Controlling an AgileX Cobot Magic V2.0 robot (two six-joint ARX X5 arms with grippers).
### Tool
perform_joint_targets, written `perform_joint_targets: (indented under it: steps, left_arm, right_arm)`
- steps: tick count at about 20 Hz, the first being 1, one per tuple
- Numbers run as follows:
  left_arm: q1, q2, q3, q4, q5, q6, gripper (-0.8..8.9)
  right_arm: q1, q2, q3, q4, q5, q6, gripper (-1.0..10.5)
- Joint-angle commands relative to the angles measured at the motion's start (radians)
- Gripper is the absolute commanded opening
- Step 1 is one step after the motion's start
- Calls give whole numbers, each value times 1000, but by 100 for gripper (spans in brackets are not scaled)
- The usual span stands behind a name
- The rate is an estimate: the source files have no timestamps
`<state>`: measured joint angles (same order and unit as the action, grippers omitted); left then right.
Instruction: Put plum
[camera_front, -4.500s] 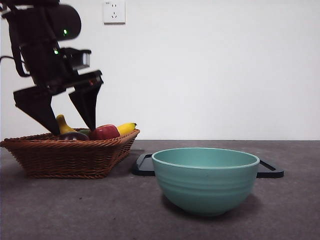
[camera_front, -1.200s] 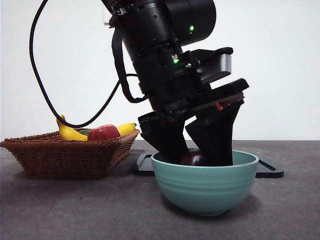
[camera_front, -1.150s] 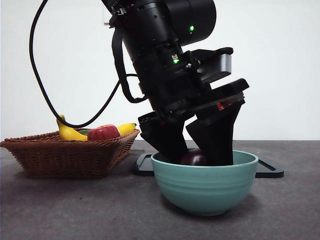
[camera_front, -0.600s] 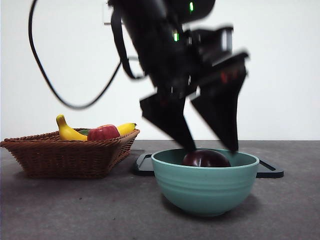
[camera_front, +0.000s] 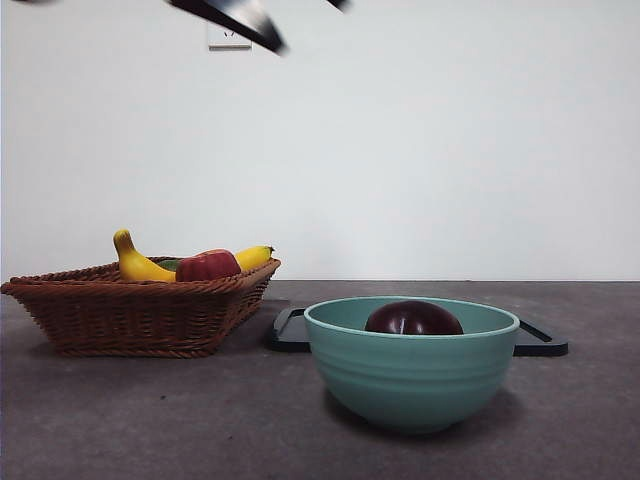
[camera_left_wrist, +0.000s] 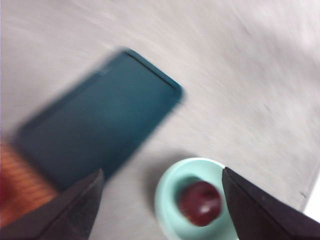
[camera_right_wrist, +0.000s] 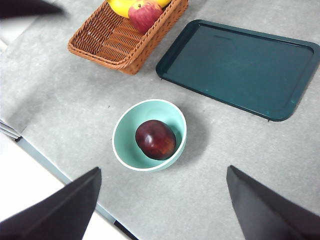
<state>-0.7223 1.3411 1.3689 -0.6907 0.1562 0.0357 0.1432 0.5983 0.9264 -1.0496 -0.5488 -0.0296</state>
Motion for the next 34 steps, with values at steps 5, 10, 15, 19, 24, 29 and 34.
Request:
perform_joint_targets:
  steps: [5, 10, 15, 19, 24, 29, 34]
  left_arm:
    - [162, -193, -77, -75, 95, -6, 382]
    - [191, -368, -336, -72, 235, -32, 382]
    - [177, -462, -541, -76, 430, -76, 378]
    - [175, -466, -565, -72, 430, -79, 374]
    - [175, -465, -565, -72, 430, -81, 374]
    - [175, -465, -565, -72, 430, -81, 374]
    - [175, -465, -565, -72, 429, -81, 374]
  right_arm:
    - [3, 8, 16, 19, 0, -1, 402]
    - [3, 9, 16, 27, -1, -1, 402]
    - [3, 15, 16, 26, -1, 0, 402]
    - [3, 30, 16, 24, -1, 0, 402]
    - [5, 70, 16, 24, -2, 7, 401]
    - [34, 185, -18, 73, -1, 32, 400]
    - [135, 320, -133, 293, 21, 106, 399]
